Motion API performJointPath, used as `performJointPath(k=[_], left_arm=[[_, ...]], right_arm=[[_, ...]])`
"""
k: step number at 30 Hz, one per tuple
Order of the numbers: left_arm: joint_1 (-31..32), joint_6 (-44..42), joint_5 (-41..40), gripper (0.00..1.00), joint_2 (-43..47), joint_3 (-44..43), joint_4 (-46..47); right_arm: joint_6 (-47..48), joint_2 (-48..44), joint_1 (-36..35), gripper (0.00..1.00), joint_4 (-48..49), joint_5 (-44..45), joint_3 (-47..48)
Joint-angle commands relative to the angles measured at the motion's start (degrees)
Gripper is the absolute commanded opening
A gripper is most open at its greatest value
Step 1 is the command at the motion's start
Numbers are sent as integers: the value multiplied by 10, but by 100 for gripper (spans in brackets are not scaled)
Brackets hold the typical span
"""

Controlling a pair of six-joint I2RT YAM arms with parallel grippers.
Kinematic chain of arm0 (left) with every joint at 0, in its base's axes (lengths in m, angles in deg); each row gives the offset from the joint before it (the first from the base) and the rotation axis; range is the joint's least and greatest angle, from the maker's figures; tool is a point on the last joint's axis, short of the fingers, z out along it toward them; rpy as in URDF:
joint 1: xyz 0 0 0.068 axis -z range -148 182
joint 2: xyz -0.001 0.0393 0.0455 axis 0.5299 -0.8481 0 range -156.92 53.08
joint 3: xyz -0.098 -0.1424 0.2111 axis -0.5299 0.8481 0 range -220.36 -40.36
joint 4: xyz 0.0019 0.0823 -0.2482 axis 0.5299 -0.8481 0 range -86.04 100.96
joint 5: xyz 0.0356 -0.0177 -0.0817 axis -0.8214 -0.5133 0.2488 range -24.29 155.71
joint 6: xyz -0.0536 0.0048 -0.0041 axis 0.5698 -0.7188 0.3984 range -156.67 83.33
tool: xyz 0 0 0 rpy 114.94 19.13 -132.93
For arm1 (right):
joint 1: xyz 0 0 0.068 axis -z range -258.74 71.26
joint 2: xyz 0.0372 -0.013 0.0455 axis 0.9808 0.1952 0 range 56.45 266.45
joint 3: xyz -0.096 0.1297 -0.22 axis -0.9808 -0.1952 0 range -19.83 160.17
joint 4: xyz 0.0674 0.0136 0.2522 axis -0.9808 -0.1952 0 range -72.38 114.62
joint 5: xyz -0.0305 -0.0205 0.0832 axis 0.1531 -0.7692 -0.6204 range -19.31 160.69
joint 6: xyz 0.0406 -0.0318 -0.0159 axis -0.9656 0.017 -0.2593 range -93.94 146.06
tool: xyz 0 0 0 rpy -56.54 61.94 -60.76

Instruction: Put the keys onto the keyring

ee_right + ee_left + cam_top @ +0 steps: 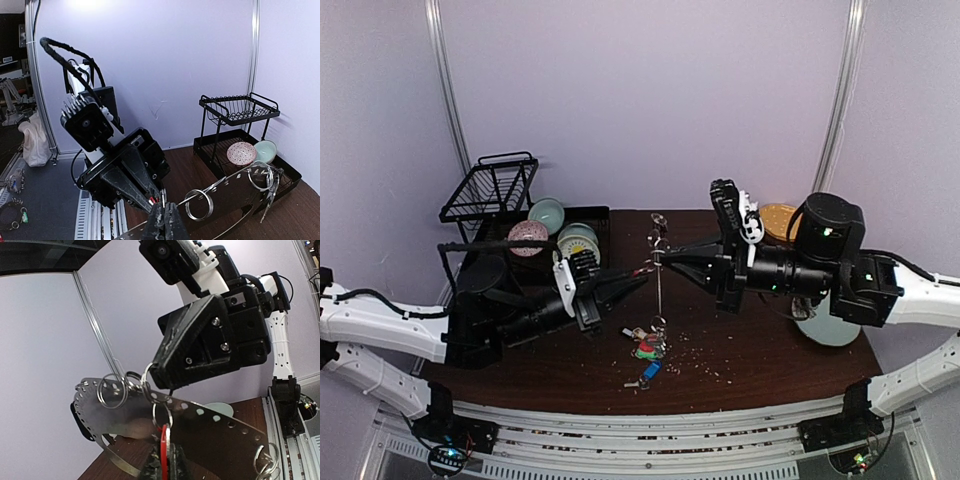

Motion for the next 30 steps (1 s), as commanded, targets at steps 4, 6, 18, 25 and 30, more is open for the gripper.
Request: performJointPath(k=[4, 6, 18, 25, 30], left_arm=[[4, -10, -37, 0, -28, 29, 71], [10, -38, -34, 0, -39, 21, 70], [15, -50, 31, 71, 26, 51, 17], [-58, -29, 148, 81, 142, 35, -167], [-109, -31, 228, 81, 164, 11, -230]], right_arm=[[-58, 9, 3, 0, 161, -5, 10], [-59, 18, 3, 0, 169, -5, 9], [-53, 13, 17, 0, 179, -34, -28], [-45, 6, 38, 0, 184, -137, -48], [-33, 20, 40, 0, 172, -150, -40]])
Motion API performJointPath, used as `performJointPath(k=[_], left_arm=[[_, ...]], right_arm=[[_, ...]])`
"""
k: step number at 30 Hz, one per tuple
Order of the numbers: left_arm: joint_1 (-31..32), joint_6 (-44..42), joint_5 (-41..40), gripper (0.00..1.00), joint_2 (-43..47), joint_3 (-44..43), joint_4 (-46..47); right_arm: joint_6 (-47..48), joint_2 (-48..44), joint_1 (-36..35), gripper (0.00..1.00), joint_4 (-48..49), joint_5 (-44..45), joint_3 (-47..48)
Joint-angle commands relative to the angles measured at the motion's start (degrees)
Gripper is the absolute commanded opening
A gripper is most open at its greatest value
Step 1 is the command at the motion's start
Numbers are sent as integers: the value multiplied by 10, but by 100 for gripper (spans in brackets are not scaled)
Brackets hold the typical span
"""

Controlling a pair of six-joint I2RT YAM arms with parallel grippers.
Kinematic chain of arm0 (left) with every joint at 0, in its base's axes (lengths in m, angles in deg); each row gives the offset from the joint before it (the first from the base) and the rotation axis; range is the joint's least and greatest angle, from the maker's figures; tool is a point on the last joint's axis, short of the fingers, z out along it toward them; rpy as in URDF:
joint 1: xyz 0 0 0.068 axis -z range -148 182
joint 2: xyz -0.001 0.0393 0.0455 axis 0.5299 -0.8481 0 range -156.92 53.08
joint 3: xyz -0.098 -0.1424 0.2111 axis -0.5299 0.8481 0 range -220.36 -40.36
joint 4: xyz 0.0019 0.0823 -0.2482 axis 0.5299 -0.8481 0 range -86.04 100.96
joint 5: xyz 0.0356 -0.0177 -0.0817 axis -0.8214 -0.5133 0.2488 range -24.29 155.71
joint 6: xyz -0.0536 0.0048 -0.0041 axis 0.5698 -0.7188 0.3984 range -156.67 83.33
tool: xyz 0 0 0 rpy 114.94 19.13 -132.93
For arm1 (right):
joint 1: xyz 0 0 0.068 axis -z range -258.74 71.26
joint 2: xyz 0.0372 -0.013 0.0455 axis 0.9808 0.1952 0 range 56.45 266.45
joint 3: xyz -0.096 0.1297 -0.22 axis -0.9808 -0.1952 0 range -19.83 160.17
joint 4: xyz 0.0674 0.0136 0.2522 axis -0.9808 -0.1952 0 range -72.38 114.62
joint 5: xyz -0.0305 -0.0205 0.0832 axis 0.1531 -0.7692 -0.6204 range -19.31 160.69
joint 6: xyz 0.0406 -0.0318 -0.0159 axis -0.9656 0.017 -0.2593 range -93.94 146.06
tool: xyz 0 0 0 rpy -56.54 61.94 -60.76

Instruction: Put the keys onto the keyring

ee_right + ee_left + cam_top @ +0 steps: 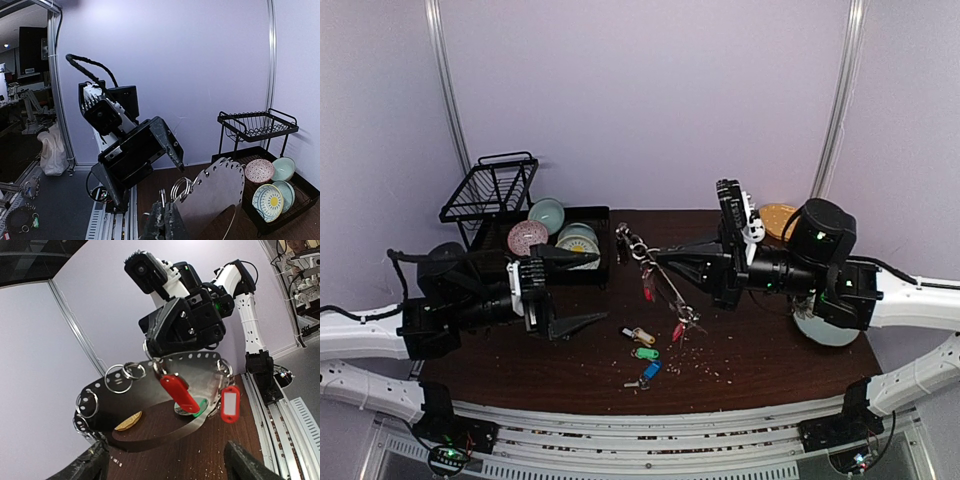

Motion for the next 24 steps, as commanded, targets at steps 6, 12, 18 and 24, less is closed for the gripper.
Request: performJointPath(k=[6, 12, 18, 24], left_arm=[[-23, 109, 103, 16, -93, -161, -57], [1, 64, 168, 23, -103, -169, -54], [6, 64, 97, 29, -124, -194, -87], [6, 108, 96, 28, -97, -157, 14]], right_arm=[[9, 11, 3, 0, 37, -41, 13], [3, 15, 2, 0, 52, -24, 10], [5, 17, 2, 0, 59, -32, 11], [8, 16, 2, 0, 55, -35, 10]])
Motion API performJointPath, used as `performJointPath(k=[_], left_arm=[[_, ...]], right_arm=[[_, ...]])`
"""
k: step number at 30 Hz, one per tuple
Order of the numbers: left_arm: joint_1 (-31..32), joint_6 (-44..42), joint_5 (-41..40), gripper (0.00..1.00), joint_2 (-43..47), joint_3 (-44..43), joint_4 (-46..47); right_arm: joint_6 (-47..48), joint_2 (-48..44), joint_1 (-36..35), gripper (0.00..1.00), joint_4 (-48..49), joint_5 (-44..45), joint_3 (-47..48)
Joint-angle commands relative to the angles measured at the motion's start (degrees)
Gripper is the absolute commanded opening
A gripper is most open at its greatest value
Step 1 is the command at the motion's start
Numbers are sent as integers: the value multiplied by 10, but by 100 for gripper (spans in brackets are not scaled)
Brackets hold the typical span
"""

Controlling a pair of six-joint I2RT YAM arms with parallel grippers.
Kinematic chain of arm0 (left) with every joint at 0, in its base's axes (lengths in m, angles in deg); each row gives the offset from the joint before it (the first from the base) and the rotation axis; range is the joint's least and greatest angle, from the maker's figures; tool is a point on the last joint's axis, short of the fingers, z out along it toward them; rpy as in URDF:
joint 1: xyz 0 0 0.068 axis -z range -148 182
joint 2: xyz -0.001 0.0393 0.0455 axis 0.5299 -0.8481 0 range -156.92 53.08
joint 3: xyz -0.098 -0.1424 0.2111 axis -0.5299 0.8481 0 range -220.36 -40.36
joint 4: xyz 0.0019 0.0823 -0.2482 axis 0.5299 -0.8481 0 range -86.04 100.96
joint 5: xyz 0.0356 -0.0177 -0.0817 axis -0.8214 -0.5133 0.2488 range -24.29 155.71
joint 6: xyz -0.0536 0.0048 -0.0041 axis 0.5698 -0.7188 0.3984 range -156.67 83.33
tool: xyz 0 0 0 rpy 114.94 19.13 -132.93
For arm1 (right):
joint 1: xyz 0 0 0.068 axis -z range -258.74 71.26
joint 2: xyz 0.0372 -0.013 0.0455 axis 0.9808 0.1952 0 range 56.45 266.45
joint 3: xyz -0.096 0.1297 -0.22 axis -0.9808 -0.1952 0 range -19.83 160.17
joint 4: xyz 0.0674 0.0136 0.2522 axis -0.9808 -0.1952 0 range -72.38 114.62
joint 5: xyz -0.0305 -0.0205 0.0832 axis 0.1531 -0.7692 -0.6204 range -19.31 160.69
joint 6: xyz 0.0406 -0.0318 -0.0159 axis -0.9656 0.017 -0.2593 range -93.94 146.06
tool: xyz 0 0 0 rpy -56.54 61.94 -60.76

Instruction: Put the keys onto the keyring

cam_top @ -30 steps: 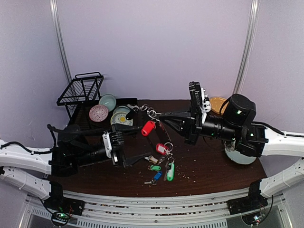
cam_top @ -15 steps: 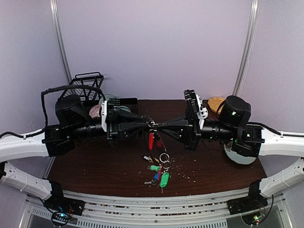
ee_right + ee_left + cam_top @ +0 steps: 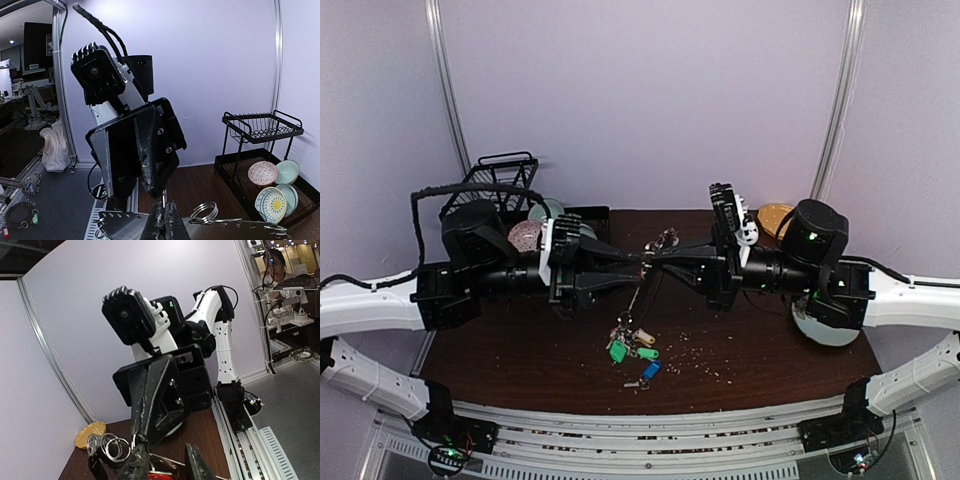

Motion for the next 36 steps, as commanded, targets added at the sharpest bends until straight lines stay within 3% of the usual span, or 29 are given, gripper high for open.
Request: performJointPath(k=[1, 4, 9, 14, 18, 25, 28, 33, 36], left_arm=[[-1, 45, 16, 28, 26, 26, 114], [-1, 56, 15, 28, 20, 20, 105], [-1, 51, -59, 25, 1, -13, 45], [-1, 44, -52, 24, -16, -23, 28], [-1, 47, -58, 11, -20, -26, 26], [-1, 40, -76, 14, -13, -17, 7], [-1, 38, -76, 0, -9, -14, 11], [-1, 36, -95, 0, -5, -13, 4], [-1, 18, -134, 0, 6, -20, -19]], right_arm=[[1, -2, -1, 0, 35, -7, 9], [1, -1, -1, 0, 33, -8, 10], [3, -5, -1, 0, 29, -7, 11], [7, -6, -2, 0, 27, -1, 11], [8, -4, -1, 0, 26, -4, 13], [9, -7, -2, 0, 24, 2, 12], [9, -8, -1, 0, 24, 0, 12], [13, -9, -2, 0, 15, 4, 13], [35, -16, 0, 1, -39, 23, 20]])
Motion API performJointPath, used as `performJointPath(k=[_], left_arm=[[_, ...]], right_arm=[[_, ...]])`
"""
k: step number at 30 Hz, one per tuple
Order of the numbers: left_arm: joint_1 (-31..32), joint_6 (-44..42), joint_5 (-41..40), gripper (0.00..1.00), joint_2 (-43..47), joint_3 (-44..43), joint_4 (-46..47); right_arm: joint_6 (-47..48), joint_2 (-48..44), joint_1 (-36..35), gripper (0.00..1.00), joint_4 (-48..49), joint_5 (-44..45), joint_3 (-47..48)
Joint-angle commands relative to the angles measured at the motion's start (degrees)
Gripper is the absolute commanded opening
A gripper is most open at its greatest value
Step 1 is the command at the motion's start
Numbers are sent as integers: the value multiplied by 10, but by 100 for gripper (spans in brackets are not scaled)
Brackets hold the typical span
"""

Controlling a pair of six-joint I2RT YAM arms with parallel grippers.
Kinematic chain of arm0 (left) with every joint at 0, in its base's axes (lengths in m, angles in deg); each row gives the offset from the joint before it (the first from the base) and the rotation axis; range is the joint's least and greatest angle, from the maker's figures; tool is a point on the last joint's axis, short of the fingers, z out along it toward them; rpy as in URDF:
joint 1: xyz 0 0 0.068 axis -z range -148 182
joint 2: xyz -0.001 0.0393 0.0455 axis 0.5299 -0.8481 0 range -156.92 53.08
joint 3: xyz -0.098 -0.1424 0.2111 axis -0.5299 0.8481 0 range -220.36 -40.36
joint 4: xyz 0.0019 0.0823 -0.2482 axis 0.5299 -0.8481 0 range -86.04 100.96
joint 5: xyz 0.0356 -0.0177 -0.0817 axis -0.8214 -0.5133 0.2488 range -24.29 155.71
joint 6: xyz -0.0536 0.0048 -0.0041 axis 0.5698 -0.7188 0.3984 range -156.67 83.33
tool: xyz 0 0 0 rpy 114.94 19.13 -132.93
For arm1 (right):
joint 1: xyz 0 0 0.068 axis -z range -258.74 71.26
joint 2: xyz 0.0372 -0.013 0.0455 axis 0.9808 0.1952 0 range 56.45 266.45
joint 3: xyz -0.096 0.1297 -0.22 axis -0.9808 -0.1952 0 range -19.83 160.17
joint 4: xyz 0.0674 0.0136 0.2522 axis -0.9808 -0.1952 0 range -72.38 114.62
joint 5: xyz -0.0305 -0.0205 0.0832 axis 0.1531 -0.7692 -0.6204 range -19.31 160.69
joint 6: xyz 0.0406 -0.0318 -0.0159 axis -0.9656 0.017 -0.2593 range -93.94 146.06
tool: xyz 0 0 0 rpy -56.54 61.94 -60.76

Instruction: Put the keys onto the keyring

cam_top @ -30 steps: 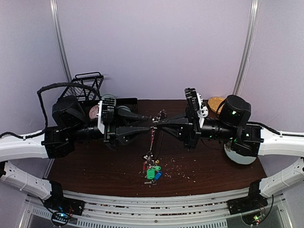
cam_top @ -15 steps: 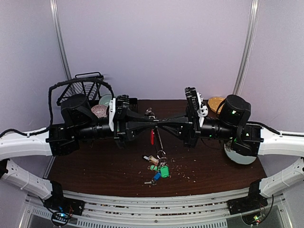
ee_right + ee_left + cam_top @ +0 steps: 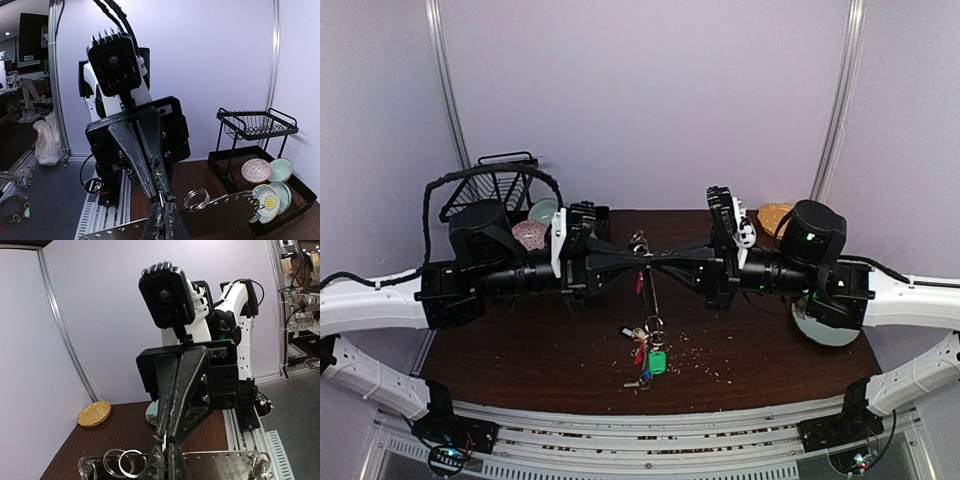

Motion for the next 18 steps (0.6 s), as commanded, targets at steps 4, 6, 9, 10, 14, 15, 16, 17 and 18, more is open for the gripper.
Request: performJointPath(k=[4, 6, 9, 10, 14, 15, 16, 17, 18], left_arm=[[-4, -107, -138, 0, 24, -72, -142], [-4, -129, -168, 0, 17, -111, -229], [-1, -148, -182, 0, -11, -176, -341], [2, -150, -186, 0, -22, -195, -368], [13, -151, -188, 0, -50, -243, -419], [15, -152, -191, 0, -52, -247, -423], [17, -154, -195, 0, -53, -252, -427], [17, -157, -197, 0, -53, -255, -430], [18, -159, -199, 0, -52, -256, -431]], right_arm=[[96, -27, -1, 24, -175, 61, 52], [123, -31, 0, 27, -218, 73, 69], [154, -27, 1, 27, -247, 85, 87], [161, -21, 1, 27, -248, 89, 89], [170, 6, 1, 25, -216, 76, 99], [171, 12, 0, 25, -206, 68, 105], [174, 17, 1, 24, -202, 67, 111], [178, 22, 3, 24, -200, 66, 117], [181, 27, 6, 24, -198, 60, 122]])
